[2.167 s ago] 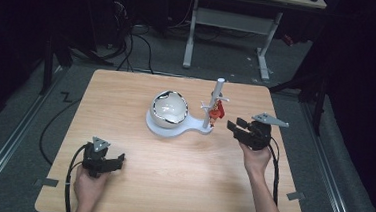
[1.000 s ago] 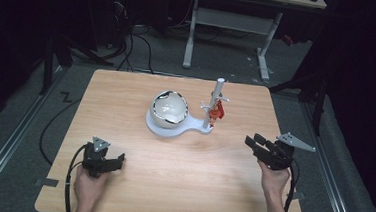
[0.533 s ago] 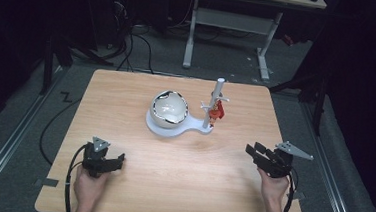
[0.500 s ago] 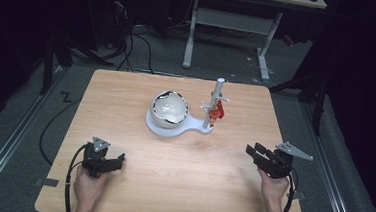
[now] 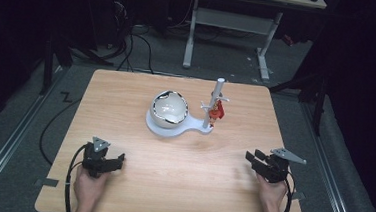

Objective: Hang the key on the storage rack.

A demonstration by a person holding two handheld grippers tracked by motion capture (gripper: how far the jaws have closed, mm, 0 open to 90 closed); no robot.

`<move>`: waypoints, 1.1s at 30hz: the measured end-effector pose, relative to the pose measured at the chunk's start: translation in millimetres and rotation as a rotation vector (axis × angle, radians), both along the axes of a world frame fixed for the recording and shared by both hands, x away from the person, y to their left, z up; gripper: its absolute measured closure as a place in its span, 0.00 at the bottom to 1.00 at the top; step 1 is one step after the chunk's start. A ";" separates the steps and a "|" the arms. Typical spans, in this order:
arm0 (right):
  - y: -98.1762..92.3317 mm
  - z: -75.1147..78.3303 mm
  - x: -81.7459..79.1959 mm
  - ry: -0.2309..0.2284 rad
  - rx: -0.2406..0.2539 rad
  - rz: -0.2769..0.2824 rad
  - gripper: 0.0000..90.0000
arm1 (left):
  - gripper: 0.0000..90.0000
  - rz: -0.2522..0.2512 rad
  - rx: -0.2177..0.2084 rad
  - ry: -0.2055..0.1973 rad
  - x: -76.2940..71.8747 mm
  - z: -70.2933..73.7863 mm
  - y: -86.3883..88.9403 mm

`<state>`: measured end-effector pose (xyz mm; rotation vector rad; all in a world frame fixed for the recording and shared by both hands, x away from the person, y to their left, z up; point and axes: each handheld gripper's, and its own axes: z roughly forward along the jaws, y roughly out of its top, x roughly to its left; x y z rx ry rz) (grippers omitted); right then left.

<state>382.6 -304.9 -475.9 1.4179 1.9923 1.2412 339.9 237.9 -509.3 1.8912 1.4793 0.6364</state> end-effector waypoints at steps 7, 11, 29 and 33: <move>3.9 -6.9 3.4 0.020 -0.066 -0.009 0.57 | 0.19 0.000 0.000 0.000 0.0 0.0 0.0; 4.9 -12.0 5.5 0.033 -0.108 -0.026 0.55 | 0.19 0.000 0.000 0.000 0.0 0.0 0.0; 10.2 -26.9 12.9 0.090 -0.243 -0.051 0.41 | 0.19 0.000 0.000 0.000 0.0 0.0 -0.1; 10.4 -27.1 12.8 0.092 -0.241 -0.058 0.39 | 0.19 0.000 0.001 0.000 -0.1 0.0 0.0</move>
